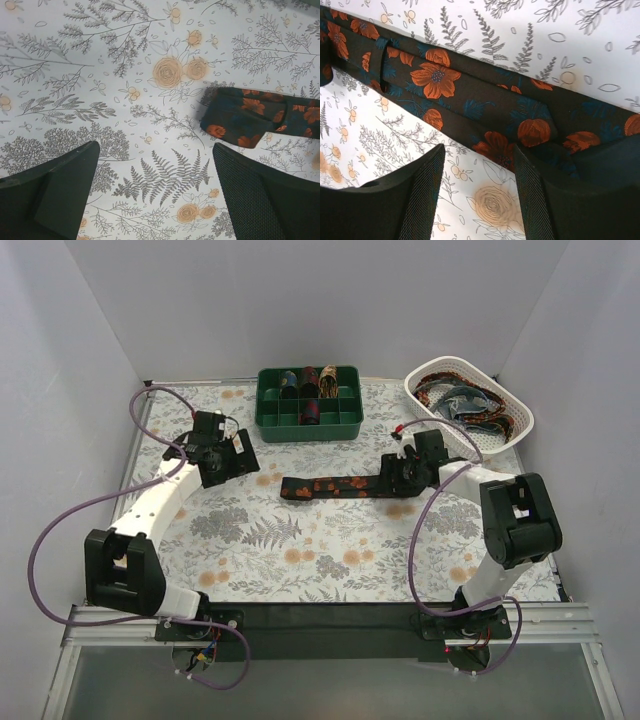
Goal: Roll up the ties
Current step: Roll the tie
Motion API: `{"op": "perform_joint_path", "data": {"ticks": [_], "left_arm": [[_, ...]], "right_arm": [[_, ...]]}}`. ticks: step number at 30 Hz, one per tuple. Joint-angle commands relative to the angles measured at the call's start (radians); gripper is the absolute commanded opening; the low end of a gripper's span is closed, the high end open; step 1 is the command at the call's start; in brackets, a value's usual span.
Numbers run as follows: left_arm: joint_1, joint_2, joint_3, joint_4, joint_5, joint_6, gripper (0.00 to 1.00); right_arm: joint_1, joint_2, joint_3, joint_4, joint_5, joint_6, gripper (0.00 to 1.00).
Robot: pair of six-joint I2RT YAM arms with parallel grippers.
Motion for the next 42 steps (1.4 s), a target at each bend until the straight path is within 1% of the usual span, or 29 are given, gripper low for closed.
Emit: {"op": "perform_joint_path", "data": {"ticks": [1, 4, 5, 8, 9, 12, 15, 22, 28, 34, 42], "left_arm": [[0.047, -0.101, -0.081, 0.021, 0.064, -0.008, 0.90], [0.111, -0.134, -0.157, 0.065, 0.128, -0.031, 0.90], [0.122, -0.141, -0.185, 0.088, 0.140, -0.034, 0.90], [0.157, -0.167, -0.256, 0.156, 0.177, -0.048, 0.90], [0.160, -0.172, -0.273, 0.183, 0.188, -0.052, 0.90], [0.174, -0.183, -0.308, 0.217, 0.200, -0.060, 0.90], [0.182, -0.190, -0.340, 0.237, 0.212, -0.072, 0.90], [0.184, -0.200, -0.330, 0.207, 0.223, -0.080, 0.90], [0.184, -0.192, -0.316, 0.200, 0.240, -0.080, 0.90], [0.184, -0.164, -0.300, 0.200, 0.255, -0.077, 0.90], [0.184, -0.138, -0.262, 0.199, 0.266, -0.077, 0.89]], "right_arm": [[-0.016, -0.050, 0.105, -0.138, -0.001, -0.141, 0.54], [0.049, -0.052, 0.220, -0.185, -0.043, -0.270, 0.57], [0.066, -0.046, 0.266, -0.205, -0.044, -0.293, 0.60], [0.158, -0.032, 0.373, -0.223, -0.056, -0.434, 0.85], [0.200, -0.020, 0.416, -0.248, -0.053, -0.506, 0.92], [0.265, 0.009, 0.467, -0.273, -0.037, -0.588, 0.98], [0.343, 0.066, 0.528, -0.300, -0.065, -0.654, 0.98], [0.437, 0.203, 0.631, -0.319, -0.050, -0.754, 0.98], [0.469, 0.312, 0.703, -0.337, -0.049, -0.803, 0.98], [0.500, 0.373, 0.725, -0.345, -0.038, -0.818, 0.99], [0.504, 0.444, 0.760, -0.345, -0.006, -0.847, 0.95]]}}
